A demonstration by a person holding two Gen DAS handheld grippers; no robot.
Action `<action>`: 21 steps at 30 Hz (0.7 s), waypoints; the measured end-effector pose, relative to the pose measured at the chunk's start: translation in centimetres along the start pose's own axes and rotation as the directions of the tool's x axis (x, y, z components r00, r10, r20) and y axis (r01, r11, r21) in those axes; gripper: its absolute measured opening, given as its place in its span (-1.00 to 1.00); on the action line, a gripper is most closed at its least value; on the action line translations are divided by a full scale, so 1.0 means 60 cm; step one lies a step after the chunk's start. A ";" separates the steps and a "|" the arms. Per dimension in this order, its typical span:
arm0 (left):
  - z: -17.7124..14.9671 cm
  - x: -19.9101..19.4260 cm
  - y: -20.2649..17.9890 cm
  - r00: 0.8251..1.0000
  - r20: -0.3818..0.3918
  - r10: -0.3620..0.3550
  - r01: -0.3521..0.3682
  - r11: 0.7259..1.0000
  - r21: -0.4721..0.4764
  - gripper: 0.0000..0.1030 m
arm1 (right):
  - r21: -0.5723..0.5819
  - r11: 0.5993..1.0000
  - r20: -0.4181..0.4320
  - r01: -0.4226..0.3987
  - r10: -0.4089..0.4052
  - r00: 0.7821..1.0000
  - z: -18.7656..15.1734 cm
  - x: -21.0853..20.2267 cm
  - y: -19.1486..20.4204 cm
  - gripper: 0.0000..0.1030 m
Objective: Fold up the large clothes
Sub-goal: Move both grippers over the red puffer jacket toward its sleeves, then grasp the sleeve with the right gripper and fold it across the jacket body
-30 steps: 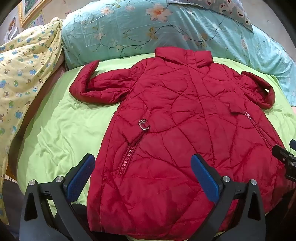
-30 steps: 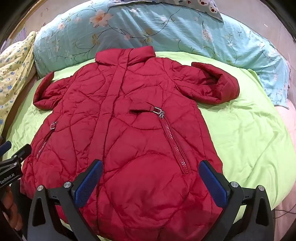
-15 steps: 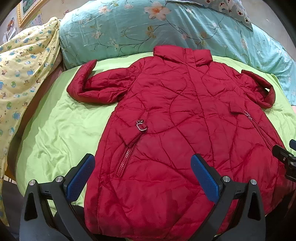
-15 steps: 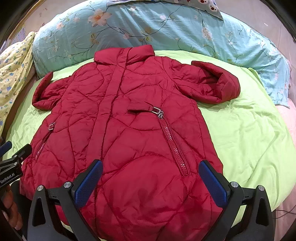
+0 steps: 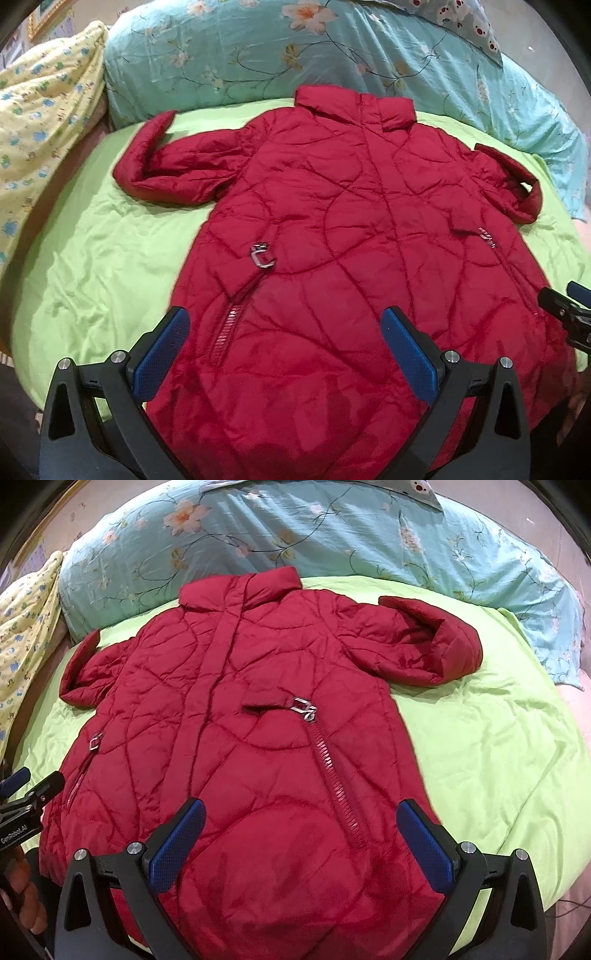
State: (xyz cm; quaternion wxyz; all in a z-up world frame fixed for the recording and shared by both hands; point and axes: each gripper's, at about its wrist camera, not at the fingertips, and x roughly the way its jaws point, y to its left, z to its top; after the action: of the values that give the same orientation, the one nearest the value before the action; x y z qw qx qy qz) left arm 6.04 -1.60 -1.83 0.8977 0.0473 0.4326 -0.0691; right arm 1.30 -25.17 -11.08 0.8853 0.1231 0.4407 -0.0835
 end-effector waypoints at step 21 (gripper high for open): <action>0.086 0.065 0.008 0.993 0.052 -0.108 0.110 0.993 -0.041 1.00 | 0.092 0.990 0.105 0.111 -0.120 0.987 0.194 0.083 -0.195 0.98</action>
State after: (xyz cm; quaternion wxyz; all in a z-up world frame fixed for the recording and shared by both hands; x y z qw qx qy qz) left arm 12.47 -2.22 -1.66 0.9038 0.0023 0.4137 -0.1098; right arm 10.10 -39.93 -9.99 0.8957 0.1305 0.3937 -0.1603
